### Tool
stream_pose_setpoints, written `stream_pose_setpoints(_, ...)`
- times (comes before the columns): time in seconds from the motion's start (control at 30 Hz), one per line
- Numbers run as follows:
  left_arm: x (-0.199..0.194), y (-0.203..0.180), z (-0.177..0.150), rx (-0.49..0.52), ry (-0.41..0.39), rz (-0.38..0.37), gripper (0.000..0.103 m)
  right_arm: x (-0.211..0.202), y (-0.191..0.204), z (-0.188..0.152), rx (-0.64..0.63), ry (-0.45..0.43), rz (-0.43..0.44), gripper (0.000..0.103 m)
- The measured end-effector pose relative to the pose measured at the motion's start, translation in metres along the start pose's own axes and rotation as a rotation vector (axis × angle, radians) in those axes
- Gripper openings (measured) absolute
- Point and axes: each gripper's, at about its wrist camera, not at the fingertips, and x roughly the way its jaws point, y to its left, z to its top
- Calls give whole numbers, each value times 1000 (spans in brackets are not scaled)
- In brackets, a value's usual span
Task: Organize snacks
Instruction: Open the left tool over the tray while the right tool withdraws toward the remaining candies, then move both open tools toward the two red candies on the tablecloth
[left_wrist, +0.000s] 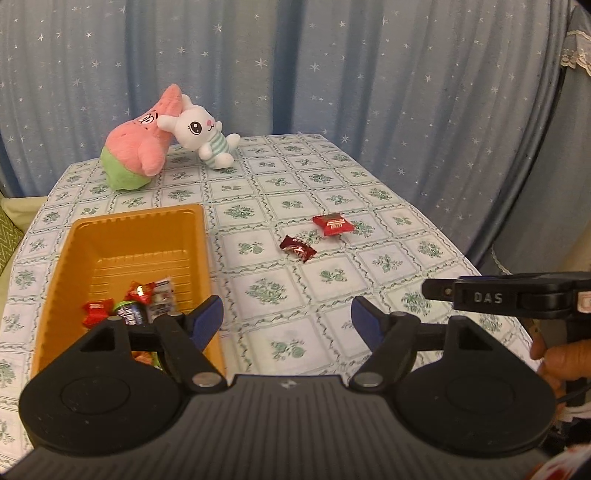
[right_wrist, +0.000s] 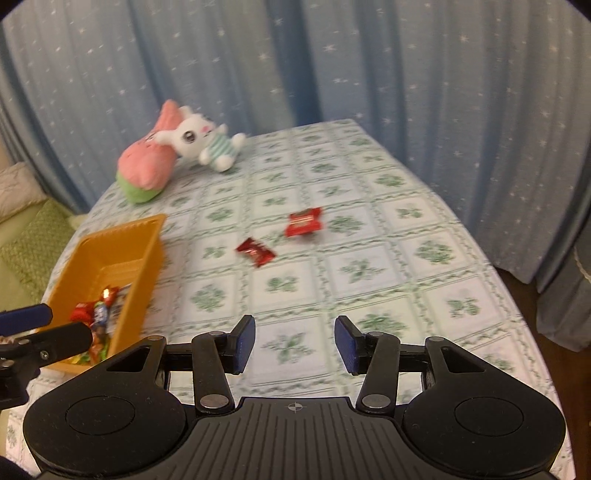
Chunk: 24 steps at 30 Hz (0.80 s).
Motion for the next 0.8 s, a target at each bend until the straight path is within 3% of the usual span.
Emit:
stream_pose_setpoints(0.33, 50, -19, 8, -115, -27, 62, 74, 17, -41, 16, 21, -42, -42, 48)
stream_pose_setpoints(0.8, 157, -36, 20, -211, -22, 121, 73, 92, -76, 45, 11, -81, -12, 48)
